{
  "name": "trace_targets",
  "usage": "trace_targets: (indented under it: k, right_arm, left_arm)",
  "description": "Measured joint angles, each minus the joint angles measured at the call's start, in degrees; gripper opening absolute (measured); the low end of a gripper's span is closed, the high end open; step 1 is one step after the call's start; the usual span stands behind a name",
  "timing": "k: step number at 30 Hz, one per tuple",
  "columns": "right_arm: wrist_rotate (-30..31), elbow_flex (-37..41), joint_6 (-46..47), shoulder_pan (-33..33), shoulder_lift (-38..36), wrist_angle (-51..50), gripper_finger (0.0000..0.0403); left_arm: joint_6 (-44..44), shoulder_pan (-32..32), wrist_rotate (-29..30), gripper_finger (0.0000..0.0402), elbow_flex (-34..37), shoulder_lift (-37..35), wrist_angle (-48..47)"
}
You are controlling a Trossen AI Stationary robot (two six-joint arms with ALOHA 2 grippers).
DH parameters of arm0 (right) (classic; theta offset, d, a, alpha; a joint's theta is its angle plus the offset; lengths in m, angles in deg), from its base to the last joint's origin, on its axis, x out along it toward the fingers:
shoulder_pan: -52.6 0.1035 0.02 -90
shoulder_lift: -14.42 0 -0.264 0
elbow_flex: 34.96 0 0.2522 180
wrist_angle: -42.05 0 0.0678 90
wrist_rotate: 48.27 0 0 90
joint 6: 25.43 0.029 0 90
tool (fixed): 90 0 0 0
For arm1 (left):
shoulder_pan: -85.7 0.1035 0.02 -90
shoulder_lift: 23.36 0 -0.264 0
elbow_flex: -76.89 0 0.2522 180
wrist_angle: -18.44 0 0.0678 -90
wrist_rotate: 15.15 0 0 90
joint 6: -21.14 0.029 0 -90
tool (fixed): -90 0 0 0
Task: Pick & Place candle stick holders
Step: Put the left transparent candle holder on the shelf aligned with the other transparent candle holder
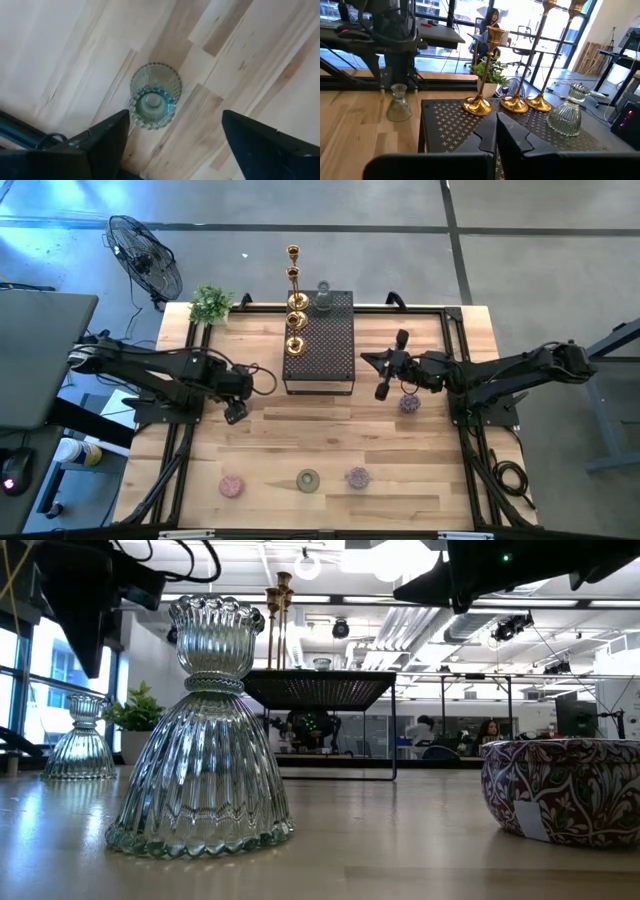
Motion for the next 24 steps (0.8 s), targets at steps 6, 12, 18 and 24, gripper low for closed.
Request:
trace_targets:
  k: [6,12,18,24]
  right_arm:
    - [-1.5,0.0,0.0,0.0,0.0,0.0,0.0002]
    - [-1.7,0.0,-0.4,0.0,0.0,0.1,0.0002]
    - [-1.7,0.0,-0.4,0.0,0.0,0.1,0.0001]
    - [-1.7,0.0,-0.5,0.0,0.0,0.1,0.0001]
  left_arm:
    - [0.8,2.3,1.6,0.0321,0.2,0.8,-0.7]
    - [4.6,7.6,0.2,0.0321,4.0,0.6,2.0]
    - [7.5,9.3,-4.4,0.0316,7.0,0.6,6.0]
    - [7.5,9.4,-4.9,0.0267,8.4,0.7,5.9]
